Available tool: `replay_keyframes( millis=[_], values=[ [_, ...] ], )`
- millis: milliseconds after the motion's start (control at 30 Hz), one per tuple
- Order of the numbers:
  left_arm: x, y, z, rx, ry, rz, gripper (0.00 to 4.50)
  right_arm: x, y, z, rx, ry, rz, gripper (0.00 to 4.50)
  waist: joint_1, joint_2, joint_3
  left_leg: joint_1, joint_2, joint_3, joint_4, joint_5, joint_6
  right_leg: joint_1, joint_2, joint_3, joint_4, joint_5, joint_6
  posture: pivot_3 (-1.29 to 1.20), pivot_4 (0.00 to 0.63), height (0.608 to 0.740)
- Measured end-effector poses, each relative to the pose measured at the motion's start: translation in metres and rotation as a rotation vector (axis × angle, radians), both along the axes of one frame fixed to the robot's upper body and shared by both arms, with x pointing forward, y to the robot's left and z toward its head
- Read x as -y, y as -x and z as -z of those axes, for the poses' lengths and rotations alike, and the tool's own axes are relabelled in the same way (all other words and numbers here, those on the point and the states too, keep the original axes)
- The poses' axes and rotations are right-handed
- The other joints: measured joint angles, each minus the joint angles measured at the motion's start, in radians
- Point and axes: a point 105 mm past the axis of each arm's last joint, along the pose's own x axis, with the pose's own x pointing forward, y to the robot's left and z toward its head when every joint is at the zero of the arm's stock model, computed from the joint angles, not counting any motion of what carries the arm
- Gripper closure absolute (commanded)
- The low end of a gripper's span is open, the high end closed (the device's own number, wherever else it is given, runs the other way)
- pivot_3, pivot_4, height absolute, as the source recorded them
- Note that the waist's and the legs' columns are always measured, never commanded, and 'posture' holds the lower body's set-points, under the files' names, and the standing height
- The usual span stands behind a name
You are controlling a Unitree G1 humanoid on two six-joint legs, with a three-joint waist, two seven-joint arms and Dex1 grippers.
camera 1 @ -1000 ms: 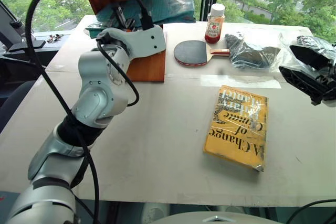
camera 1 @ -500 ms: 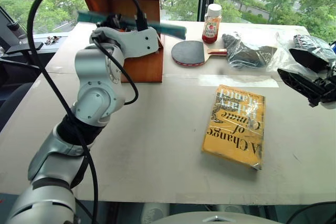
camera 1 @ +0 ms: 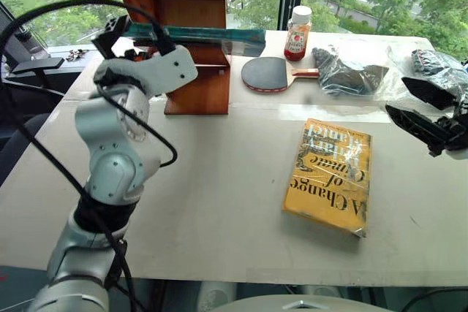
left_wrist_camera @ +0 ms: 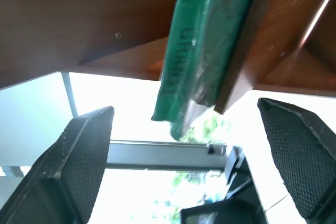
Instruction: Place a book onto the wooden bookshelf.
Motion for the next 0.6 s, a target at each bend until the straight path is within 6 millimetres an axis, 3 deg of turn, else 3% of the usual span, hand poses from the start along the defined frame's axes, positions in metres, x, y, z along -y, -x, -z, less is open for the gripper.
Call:
replay_keyframes(
  millis=[167,300,367,433,600],
  values=[
    [0.022,0.01,0.032,-0.018,0.45,0.214,0.02,0.004,0.018,0.027,-0.066,0.078,0.031,0.0,0.011,-0.001,-0.001,0.0,0.0,0.0,0.003,0.0,0.0,0.001,-0.001,-0.001,0.001,0.0,0.0,0.0,0.15,0.74],
    [0.023,0.018,0.105,-0.168,0.824,0.292,0.02,0.019,0.035,0.084,-0.178,0.149,0.159,0.0,0.002,-0.001,-0.002,0.002,0.0,0.0,0.003,0.0,0.0,0.002,-0.001,0.0,0.001,0.0,0.0,0.0,0.15,0.74],
    [0.021,0.03,0.143,-0.283,0.945,0.29,0.02,0.031,0.043,0.111,-0.227,0.213,0.22,0.0,-0.006,-0.002,-0.002,0.003,0.0,0.002,0.003,0.0,0.0,0.002,-0.001,0.0,0.001,0.0,0.0,0.0,0.15,0.74],
    [0.027,0.043,0.166,-0.405,1.028,0.341,0.02,0.04,0.047,0.125,-0.238,0.248,0.265,0.0,-0.009,-0.001,-0.002,0.004,0.001,0.003,0.003,0.0,0.0,0.002,-0.001,0.001,0.002,-0.003,-0.002,0.0,0.15,0.74],
    [0.043,0.075,0.197,-0.641,1.153,0.485,0.02,0.055,0.059,0.153,-0.269,0.346,0.292,0.0,-0.006,0.0,-0.004,0.006,0.001,0.003,0.003,0.0,0.0,0.002,-0.001,0.001,0.002,-0.005,-0.001,0.0,0.15,0.74]
  ],
)
